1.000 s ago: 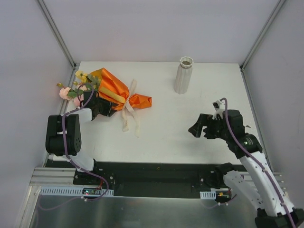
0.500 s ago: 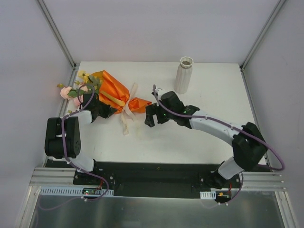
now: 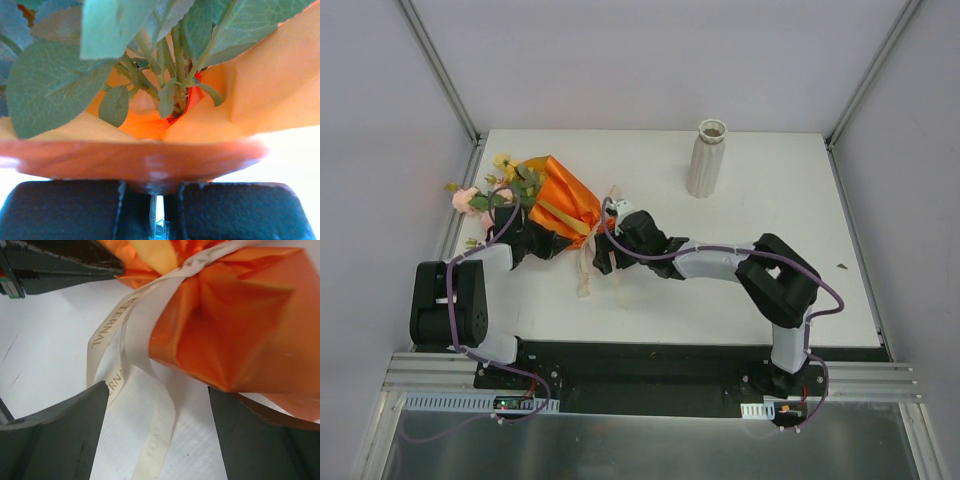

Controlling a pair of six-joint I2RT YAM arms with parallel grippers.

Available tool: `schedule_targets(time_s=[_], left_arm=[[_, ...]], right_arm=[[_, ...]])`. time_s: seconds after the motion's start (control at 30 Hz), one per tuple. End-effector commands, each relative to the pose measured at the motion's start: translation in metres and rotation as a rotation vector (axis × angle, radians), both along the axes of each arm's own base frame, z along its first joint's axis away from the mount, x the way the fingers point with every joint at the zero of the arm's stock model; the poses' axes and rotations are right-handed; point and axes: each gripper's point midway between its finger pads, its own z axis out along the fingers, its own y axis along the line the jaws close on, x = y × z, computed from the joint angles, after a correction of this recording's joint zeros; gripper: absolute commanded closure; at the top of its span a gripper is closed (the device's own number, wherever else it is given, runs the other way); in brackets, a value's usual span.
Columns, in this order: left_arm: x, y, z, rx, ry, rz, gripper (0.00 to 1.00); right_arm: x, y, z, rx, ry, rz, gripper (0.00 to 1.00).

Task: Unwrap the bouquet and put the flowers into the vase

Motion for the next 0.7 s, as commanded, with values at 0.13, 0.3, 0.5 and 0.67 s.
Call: schedule_targets(time_s=[0.13, 0.3, 0.5, 0.67], left_arm=[[-0.013, -0.015, 0.009, -0.051, -0.012, -0.086, 1.0], [-0.016, -0.018, -0.004, -0.059, 0.024, -0.113, 1.0], [-0.017, -0.029, 0.007, -0.13, -0.039, -0.169, 0.69], [-0.037, -0.03, 0.02, -0.11, -0.103, -0.197, 0.37]], right_arm=[[0.013, 0.024, -0.006, 0.052, -0.059, -0.073, 0.21], [0.007, 0.019, -0.003, 0.051, -0.075, -0.106, 0.54], [-0.008, 0.012, 0.016, 0.08, -0.004, -0.135, 0.99], [-0.011, 0.01, 0.028, 0.116, 0.009, -0.139, 0.99]])
